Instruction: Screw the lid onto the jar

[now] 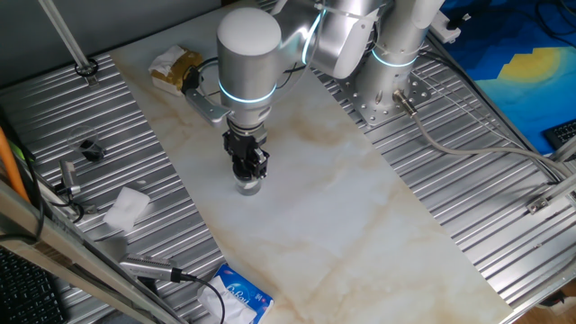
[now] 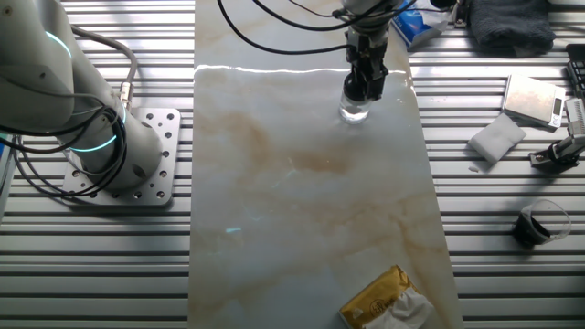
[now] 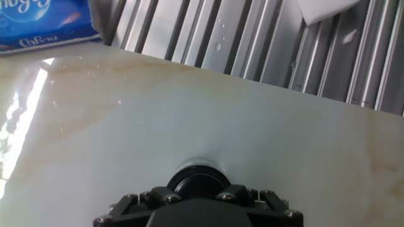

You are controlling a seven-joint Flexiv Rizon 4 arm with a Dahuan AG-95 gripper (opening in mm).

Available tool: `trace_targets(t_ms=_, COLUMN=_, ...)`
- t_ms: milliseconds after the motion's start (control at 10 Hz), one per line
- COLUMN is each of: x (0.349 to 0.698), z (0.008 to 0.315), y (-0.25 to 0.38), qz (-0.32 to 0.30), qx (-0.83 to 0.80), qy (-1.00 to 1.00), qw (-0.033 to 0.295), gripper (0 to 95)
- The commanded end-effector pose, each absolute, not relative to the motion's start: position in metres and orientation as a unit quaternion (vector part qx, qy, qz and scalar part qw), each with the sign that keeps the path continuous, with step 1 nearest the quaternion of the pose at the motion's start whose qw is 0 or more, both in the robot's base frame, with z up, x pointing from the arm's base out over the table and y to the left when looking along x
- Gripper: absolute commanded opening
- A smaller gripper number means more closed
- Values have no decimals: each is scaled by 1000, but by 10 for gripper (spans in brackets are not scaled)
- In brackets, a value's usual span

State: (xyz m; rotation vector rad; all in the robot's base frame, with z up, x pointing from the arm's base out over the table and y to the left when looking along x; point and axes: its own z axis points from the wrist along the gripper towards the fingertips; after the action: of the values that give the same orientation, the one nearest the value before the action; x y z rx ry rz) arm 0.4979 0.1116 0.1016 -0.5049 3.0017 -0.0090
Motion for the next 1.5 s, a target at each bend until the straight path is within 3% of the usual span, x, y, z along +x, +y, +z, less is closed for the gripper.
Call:
trace_targets(t_ms=100, x=498, z=101, y=112, qz=-4, qx=-170, qy=984, qw=48, gripper=760)
trace_targets(t_ms=1500, x=498, z=102, y=111, qz=-24, qx=-439, qy=897, qw=41, gripper=760)
